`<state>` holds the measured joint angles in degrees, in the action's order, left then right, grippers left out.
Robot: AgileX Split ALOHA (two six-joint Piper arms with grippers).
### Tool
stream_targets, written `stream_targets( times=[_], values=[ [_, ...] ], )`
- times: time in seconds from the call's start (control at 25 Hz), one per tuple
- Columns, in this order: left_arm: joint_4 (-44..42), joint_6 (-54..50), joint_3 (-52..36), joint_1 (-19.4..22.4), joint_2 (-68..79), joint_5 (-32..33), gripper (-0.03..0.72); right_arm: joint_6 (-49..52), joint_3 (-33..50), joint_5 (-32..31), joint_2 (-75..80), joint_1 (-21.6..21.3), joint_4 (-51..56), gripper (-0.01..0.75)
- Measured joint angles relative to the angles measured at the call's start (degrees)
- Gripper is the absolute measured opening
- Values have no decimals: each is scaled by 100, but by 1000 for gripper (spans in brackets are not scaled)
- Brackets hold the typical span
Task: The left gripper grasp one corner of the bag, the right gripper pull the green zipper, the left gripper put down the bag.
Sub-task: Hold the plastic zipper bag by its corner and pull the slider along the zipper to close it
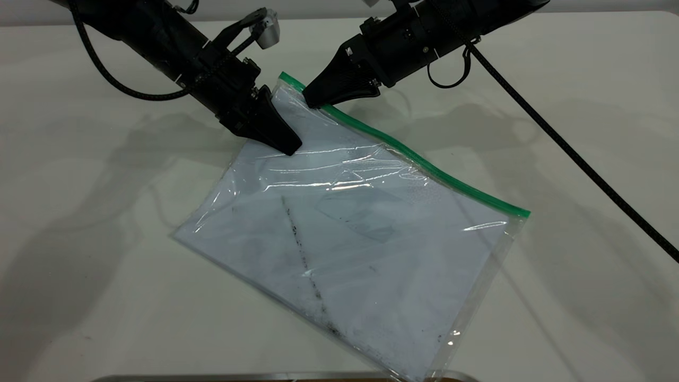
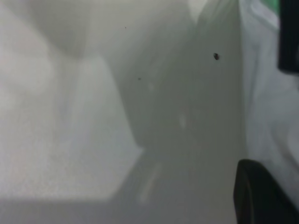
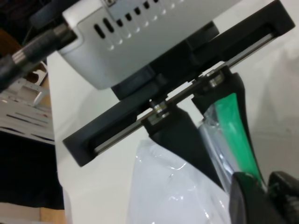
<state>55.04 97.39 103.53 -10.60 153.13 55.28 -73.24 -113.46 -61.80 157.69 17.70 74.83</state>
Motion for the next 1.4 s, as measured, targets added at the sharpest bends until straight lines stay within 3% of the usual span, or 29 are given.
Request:
stream_targets(
  times=[0.12, 0.68, 1.0, 1.4],
  values=[
    [5, 0, 0, 6, -14, 42, 67, 0, 0, -126, 18, -42, 11, 36],
    [162, 0, 0, 280, -212, 462, 51, 0, -45, -323, 24, -154, 257, 35],
    [824, 358, 0, 691, -222, 887, 51, -50, -55, -293, 7, -173, 367, 35],
    [1384, 649, -17, 868, -203, 976, 51, -89, -97, -65, -24, -197, 166, 37]
  ],
)
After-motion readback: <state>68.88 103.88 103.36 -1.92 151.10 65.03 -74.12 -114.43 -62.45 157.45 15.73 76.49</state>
